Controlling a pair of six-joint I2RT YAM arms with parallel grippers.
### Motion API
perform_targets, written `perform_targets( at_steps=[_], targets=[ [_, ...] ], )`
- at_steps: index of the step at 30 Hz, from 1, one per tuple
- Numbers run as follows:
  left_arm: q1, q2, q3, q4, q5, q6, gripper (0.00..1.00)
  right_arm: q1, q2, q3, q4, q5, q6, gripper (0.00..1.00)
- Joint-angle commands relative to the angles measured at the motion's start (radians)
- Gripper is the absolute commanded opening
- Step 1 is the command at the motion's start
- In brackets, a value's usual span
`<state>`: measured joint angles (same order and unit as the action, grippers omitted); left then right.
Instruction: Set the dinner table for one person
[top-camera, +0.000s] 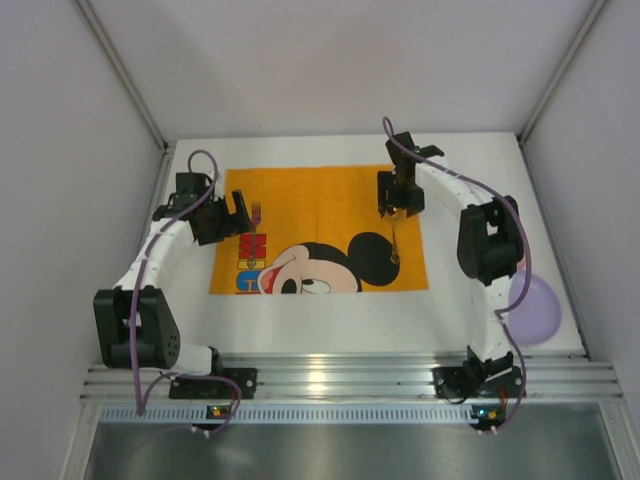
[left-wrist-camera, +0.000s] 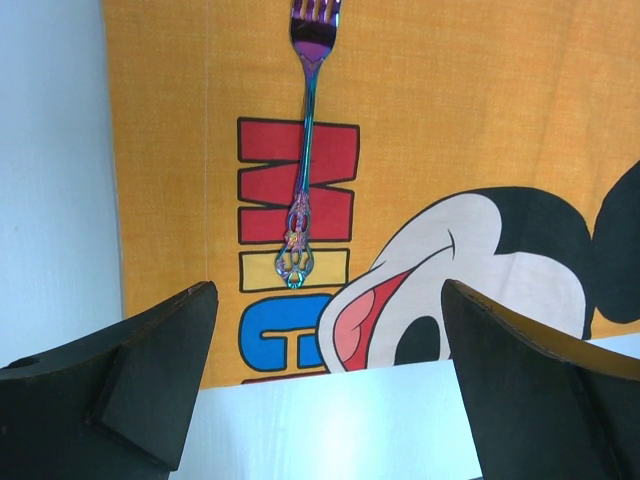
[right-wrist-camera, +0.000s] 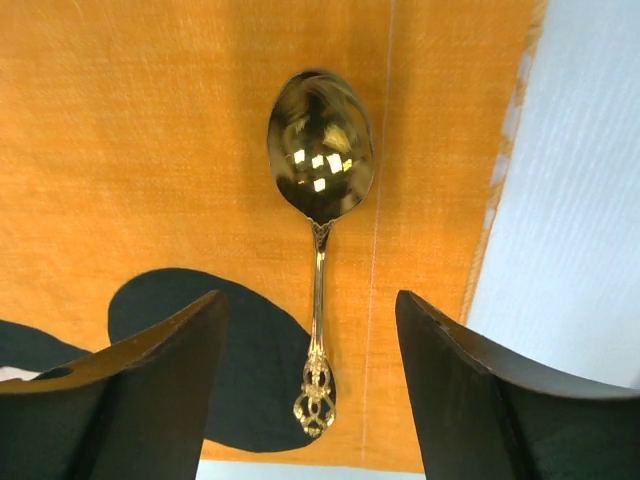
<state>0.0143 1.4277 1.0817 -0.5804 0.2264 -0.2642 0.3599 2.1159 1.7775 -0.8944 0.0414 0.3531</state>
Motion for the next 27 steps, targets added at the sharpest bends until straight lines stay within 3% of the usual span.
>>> perform_targets(
  at_steps=[1, 7, 13, 27],
  targets=[
    [0.0, -0.041, -0.025, 0.016, -0.001, -0.009, 0.99, -0.004, -0.085, 0.085, -0.047, 0.073, -0.019, 0.7],
    [0.001, -0.038, -0.054, 0.06, 0.025, -0.029, 0.99, -0.091, -0.24, 0.051, -0.155, 0.188, -0.006, 0.7],
    [0.001, -0.015, -0.103, 0.146, 0.06, -0.053, 0.99, -0.137, -0.372, -0.114, -0.301, 0.467, -0.009, 0.7],
    [0.0, 0.094, -0.103, 0.246, 0.14, -0.069, 0.99, -0.151, -0.375, -0.308, -0.396, 0.588, 0.029, 0.7]
  ],
)
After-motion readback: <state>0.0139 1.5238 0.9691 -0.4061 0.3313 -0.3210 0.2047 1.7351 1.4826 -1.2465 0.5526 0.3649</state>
